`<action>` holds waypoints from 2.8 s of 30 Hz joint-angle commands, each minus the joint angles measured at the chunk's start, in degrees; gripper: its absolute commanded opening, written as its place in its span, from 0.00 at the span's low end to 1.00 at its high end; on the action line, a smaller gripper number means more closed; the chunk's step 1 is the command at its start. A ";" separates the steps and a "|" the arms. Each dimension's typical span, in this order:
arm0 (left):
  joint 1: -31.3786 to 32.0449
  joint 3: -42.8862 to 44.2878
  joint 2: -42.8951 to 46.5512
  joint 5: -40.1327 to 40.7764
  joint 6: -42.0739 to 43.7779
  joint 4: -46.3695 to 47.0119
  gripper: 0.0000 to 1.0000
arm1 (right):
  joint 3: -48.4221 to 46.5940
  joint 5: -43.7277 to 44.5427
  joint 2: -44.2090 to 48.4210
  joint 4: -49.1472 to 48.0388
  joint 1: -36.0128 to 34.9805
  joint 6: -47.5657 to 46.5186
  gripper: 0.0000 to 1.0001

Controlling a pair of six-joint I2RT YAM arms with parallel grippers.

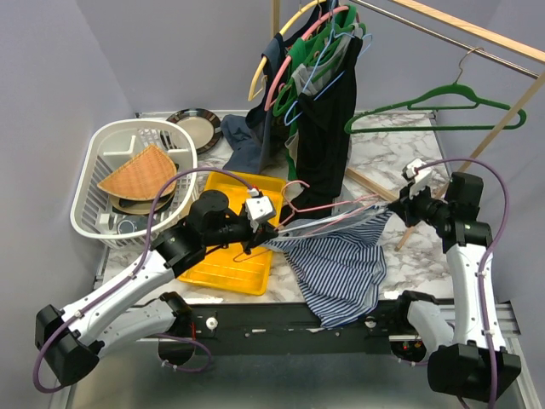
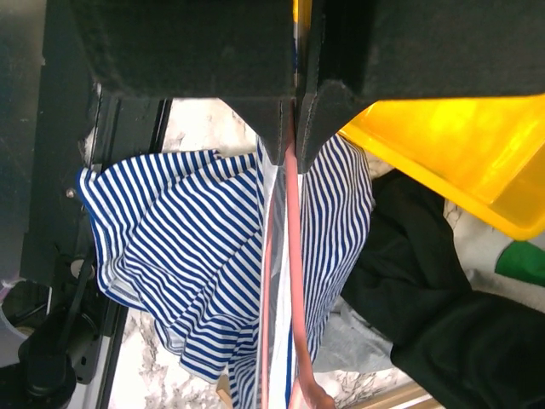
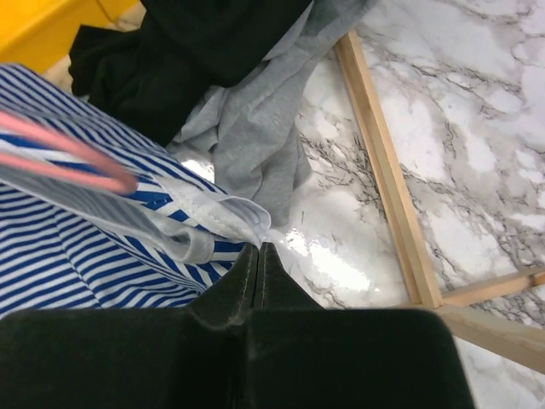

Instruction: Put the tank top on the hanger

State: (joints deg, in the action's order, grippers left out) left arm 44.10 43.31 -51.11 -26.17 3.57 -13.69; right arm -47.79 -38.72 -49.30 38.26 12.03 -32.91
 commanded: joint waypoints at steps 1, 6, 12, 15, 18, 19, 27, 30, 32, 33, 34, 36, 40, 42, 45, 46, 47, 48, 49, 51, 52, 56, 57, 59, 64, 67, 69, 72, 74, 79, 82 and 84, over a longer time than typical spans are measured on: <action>-0.68 -1.21 0.93 -4.41 4.51 -0.89 0.00 | -3.18 -0.13 -0.36 -2.57 1.68 6.53 0.01; -0.68 -0.51 -1.35 -2.13 5.39 -2.47 0.00 | -7.22 -0.65 0.08 -2.41 2.29 8.47 0.00; -0.77 0.28 -3.03 2.17 5.74 -3.44 0.00 | -8.81 -1.45 0.96 -0.47 2.56 7.60 0.00; -0.77 0.63 -3.29 3.94 5.57 -3.53 0.00 | -8.55 -1.18 1.40 0.41 2.64 6.54 0.00; -0.77 1.07 -1.98 3.15 5.65 -3.53 0.00 | -7.50 1.45 1.49 0.06 2.65 6.01 0.00; -0.77 0.90 -1.36 2.97 5.48 -3.27 0.00 | -7.23 2.32 1.31 -0.03 2.73 5.84 0.00; -0.68 0.63 -1.61 2.89 6.36 -4.15 0.00 | -8.80 -7.93 2.28 4.44 3.08 3.29 0.01; -0.68 2.56 -5.29 1.74 6.36 -5.29 0.00 | -11.52 -14.44 2.28 7.16 3.08 2.85 0.00; -0.59 4.14 -6.97 1.13 6.01 -5.47 0.00 | -12.94 -18.73 2.28 8.84 3.00 2.85 0.00; -0.59 4.76 -8.55 0.95 6.01 -5.64 0.00 | -13.64 -20.24 2.19 10.50 3.00 2.76 0.00; -0.50 5.38 -9.26 1.12 5.92 -5.73 0.00 | -14.52 -21.56 2.10 11.30 3.00 2.76 0.00; -0.42 7.13 -10.67 0.69 5.48 -5.38 0.00 | -15.05 -24.90 2.28 12.71 2.73 2.76 0.00; 0.20 10.56 -11.99 -0.81 4.86 -4.85 0.00 | -13.12 -26.59 3.15 11.58 0.28 5.21 0.01; 0.38 13.02 -11.91 -0.90 4.78 -5.37 0.00 | -12.07 -23.08 3.16 11.49 -2.44 5.13 0.01; 0.46 15.92 -10.68 0.41 5.47 -7.82 0.00 | -13.02 -15.53 4.20 11.31 -2.72 4.69 0.37; 0.46 16.62 -10.15 0.94 6.09 -8.97 0.00 | -13.81 -12.72 4.73 10.87 -2.72 6.17 0.56; 0.38 17.94 -9.97 1.82 6.36 -10.11 0.00 | -14.26 -10.26 5.61 10.09 -2.63 6.97 0.64; 0.38 18.47 -9.36 2.96 6.53 -12.65 0.00 | -14.78 -6.67 6.40 8.60 -2.63 7.67 0.71; 0.38 19.17 -9.10 5.15 6.62 -14.07 0.00 | -14.79 -5.68 8.41 7.63 -2.63 9.07 0.80; 0.38 21.02 -8.83 7.27 6.27 -17.75 0.00 | -14.88 -4.09 9.83 5.70 -2.63 10.92 0.85; 0.38 21.55 -8.74 9.10 5.92 -18.64 0.00 | -15.22 -3.74 10.44 5.60 -2.63 12.24 0.86; 0.29 25.75 -8.83 12.01 3.90 -21.98 0.00 | -12.78 -2.16 11.50 3.85 -1.22 13.83 0.86; 0.11 26.82 -9.44 12.55 2.68 -22.95 0.00 | -11.98 -0.67 11.77 3.32 -1.13 14.36 0.86; -0.15 30.75 -10.67 13.77 1.53 -23.57 0.00 | -9.27 0.31 12.64 1.56 -0.78 16.20 0.86; -0.50 40.08 -17.61 16.06 -2.86 -25.24 0.00 | -4.51 3.73 15.11 -2.22 -0.43 18.58 0.89; -0.77 45.97 -22.18 17.82 -3.66 -26.56 0.00 | -1.35 5.76 16.25 -4.07 -0.43 19.72 0.91; -0.85 49.75 -24.98 18.52 -5.86 -27.96 0.00 | 0.58 5.50 16.78 -4.86 -0.34 19.72 0.91; -1.12 53.80 -28.06 20.11 -6.74 -30.76 0.00 | 1.82 4.45 17.74 -5.39 -0.17 19.72 0.91; -1.20 55.64 -29.13 20.63 -7.00 -32.09 0.00 | 3.22 3.74 18.45 -6.00 -0.08 19.72 0.91; -2.08 58.20 -32.03 21.17 -6.39 -35.00 0.00 | 5.16 1.10 18.98 -7.32 0.01 19.55 0.91; -3.13 59.70 -33.79 20.37 -6.21 -35.17 0.00 | 5.34 -0.04 18.98 -7.50 0.01 19.55 0.91; -3.58 61.36 -35.62 20.02 -6.21 -35.26 0.00 | 5.69 -0.13 19.15 -7.67 0.01 19.55 0.91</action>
State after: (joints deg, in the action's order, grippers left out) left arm 41.91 100.95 -84.20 -6.61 -2.20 -48.25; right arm -42.76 -36.60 -30.98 32.97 11.75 -13.87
